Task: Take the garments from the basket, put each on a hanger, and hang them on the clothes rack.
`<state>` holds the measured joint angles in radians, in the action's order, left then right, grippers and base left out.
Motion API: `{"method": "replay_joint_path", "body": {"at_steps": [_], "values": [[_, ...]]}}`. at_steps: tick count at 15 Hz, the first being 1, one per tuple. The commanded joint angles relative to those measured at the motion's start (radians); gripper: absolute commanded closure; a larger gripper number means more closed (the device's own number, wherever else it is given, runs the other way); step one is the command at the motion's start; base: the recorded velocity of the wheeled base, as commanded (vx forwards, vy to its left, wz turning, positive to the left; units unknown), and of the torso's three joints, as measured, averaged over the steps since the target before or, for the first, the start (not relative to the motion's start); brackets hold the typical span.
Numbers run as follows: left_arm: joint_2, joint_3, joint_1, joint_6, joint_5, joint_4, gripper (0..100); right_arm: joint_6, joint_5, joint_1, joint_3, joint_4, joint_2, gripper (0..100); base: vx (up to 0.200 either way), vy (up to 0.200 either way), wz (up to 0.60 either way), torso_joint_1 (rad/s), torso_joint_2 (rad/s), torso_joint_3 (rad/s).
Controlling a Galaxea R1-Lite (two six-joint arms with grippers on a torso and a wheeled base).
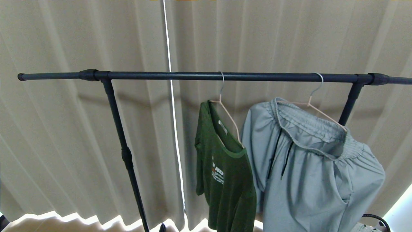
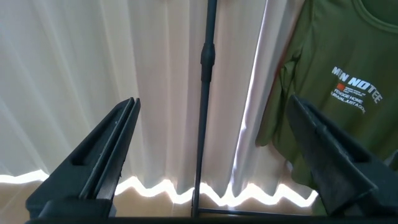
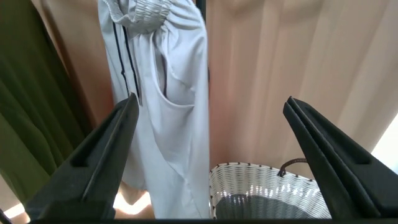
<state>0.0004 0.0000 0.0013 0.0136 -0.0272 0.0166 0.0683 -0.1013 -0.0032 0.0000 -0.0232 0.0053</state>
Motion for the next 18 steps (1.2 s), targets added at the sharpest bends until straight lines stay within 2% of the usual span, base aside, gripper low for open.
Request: {"method": "replay_joint_path", "body": {"at_steps": [1, 18], "values": [[0.0, 0.0, 0.0, 0.0, 0.0, 0.0, 0, 0.001, 0.0, 0.0, 0.0, -0.001, 0.002, 0, 0.0, 0.0, 0.0, 0.0, 0.0, 0.0], [0.0, 0.0, 0.0, 0.0, 0.0, 0.0, 0, 0.002, 0.008, 0.0, 0.0, -0.001, 0.002, 0, 0.0, 0.0, 0.0, 0.0, 0.0, 0.0]]}}
